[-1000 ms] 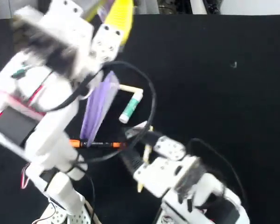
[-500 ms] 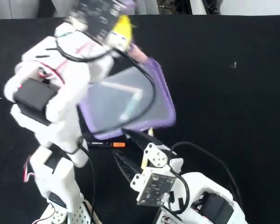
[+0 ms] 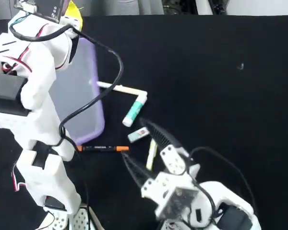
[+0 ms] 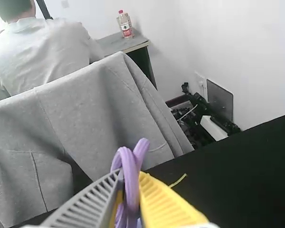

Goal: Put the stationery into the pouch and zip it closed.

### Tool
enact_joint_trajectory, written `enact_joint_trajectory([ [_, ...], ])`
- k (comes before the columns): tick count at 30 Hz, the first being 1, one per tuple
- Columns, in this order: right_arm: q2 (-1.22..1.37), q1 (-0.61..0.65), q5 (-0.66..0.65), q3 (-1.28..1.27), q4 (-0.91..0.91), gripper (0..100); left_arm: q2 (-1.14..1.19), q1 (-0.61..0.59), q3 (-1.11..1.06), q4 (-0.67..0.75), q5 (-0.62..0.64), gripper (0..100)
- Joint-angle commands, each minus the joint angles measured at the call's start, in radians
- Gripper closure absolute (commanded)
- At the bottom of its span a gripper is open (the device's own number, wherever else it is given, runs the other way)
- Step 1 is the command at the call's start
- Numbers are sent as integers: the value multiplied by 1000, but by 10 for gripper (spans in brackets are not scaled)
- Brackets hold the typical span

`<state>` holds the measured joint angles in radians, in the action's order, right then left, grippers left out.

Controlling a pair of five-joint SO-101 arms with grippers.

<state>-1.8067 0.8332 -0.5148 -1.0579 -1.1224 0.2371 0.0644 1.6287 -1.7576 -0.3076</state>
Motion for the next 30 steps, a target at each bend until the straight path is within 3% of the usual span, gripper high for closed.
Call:
enact_joint_trajectory([
  [1,-88,-176,-8,-99,83,719,-15,-12,35,-3,-2,971],
  [6,-88,-224,2,-272,235,719,-17,-2,36,-3,-2,971],
  [11,-88,-224,166,-289,295,718,-63,104,28,-3,-2,971],
  [16,-88,-230,305,-294,341,716,-115,317,35,2,-8,971],
  [19,-88,-256,322,-291,334,716,-143,426,35,2,-9,971],
  [27,-88,-591,321,-68,232,716,-278,481,35,2,-15,970],
  [30,-87,-677,315,65,163,716,-344,481,35,2,-78,970],
])
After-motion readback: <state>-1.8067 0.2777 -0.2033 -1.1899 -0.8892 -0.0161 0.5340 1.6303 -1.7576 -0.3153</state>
